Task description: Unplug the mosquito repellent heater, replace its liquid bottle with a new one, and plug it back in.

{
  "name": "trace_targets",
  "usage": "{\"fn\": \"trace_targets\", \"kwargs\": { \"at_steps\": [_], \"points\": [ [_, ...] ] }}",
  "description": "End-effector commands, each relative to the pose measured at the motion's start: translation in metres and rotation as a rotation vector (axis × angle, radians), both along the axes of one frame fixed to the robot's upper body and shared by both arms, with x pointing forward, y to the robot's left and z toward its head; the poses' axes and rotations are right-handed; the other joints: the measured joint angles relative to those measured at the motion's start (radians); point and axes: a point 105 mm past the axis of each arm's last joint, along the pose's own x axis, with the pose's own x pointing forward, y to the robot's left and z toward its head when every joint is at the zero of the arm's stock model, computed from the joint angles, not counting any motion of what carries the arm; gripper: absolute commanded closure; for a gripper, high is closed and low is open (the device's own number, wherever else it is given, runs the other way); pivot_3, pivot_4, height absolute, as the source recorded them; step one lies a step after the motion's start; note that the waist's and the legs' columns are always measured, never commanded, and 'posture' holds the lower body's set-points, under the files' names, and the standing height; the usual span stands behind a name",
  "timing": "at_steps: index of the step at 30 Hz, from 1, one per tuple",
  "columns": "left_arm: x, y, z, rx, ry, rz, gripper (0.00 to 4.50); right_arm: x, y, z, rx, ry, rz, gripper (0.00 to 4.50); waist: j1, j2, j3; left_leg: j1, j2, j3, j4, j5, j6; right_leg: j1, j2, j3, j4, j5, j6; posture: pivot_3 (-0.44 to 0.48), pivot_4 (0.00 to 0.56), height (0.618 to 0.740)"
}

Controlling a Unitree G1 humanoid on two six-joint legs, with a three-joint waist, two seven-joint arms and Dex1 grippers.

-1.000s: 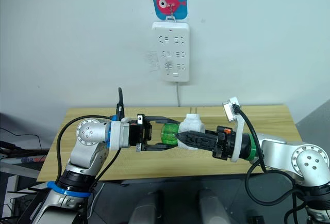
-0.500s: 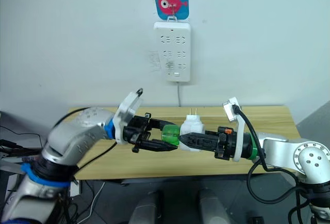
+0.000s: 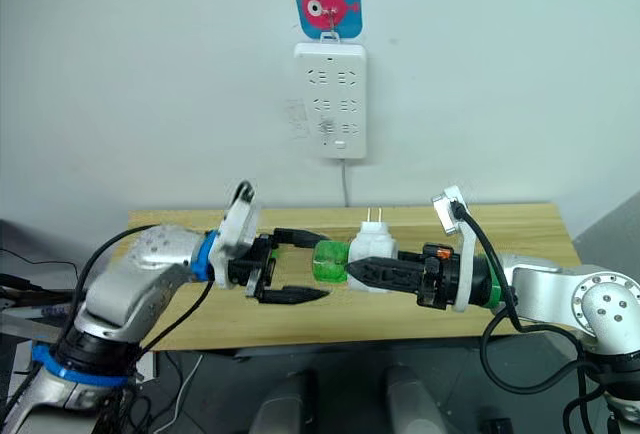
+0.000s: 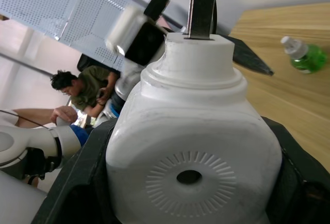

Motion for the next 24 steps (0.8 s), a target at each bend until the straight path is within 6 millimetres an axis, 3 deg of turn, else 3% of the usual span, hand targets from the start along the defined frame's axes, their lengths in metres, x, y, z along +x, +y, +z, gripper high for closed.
{"fn": "trace_targets", "kwargs": {
  "at_steps": [1, 9, 12, 16, 18, 21, 24],
  "points": [
    [-0.007, 0.001, 0.021, -0.091, -0.334, -0.004, 0.32, -0.007, 0.002, 0.011, 0.039, -0.031, 0.029, 1.43, 0.015, 0.0, 0.0, -0.001, 0.0, 0.0, 0.001, 0.0, 0.0, 0.0, -0.001, 0.0, 0.0, 0.0, 0.0, -0.047, 0.214, 0.74],
    [-0.015, -0.015, 0.026, -0.166, -0.412, -0.061, 0.32, -0.007, 0.004, 0.012, 0.04, -0.037, 0.026, 1.43, 0.019, 0.0, 0.0, -0.003, -0.001, 0.001, 0.006, 0.0, 0.0, 0.0, -0.001, 0.002, -0.001, 0.001, 0.008, -0.048, 0.207, 0.74],
    [-0.016, -0.016, 0.024, -0.161, -0.402, -0.076, 0.9, -0.006, 0.004, 0.012, 0.041, -0.04, 0.024, 1.43, 0.017, 0.0, 0.0, -0.003, -0.001, 0.001, 0.007, 0.0, 0.0, 0.001, 0.0, 0.001, -0.001, 0.001, 0.008, -0.053, 0.205, 0.74],
    [-0.014, -0.017, 0.026, -0.16, -0.381, -0.079, 2.21, -0.006, 0.004, 0.013, 0.041, -0.044, 0.02, 1.43, 0.016, 0.0, 0.0, -0.003, -0.001, 0.001, 0.007, 0.0, 0.0, 0.001, 0.001, 0.001, 0.0, 0.001, 0.008, -0.053, 0.206, 0.74],
    [-0.015, -0.017, 0.03, -0.159, -0.345, -0.092, 2.3, -0.006, 0.004, 0.013, 0.039, -0.045, 0.018, 1.43, 0.015, 0.0, 0.0, -0.003, -0.001, 0.001, 0.007, 0.0, 0.0, 0.001, 0.001, 0.001, 0.0, 0.001, 0.008, -0.048, 0.211, 0.74],
    [-0.017, -0.014, 0.029, -0.054, -0.124, -0.111, 2.3, -0.005, 0.003, 0.011, 0.026, -0.049, 0.018, 1.43, 0.012, 0.0, 0.0, -0.003, 0.0, 0.0, 0.007, 0.0, 0.0, 0.001, 0.001, 0.001, 0.0, 0.001, 0.008, -0.036, 0.216, 0.74],
    [-0.011, 0.003, 0.023, 0.087, 0.449, -0.021, 2.3, -0.005, 0.002, 0.01, 0.02, -0.048, 0.023, 1.43, 0.009, 0.0, 0.0, -0.003, 0.0, -0.002, 0.007, 0.0, 0.0, 0.0, 0.001, 0.0, 0.001, 0.001, 0.008, -0.024, 0.218, 0.74]
  ]
}}
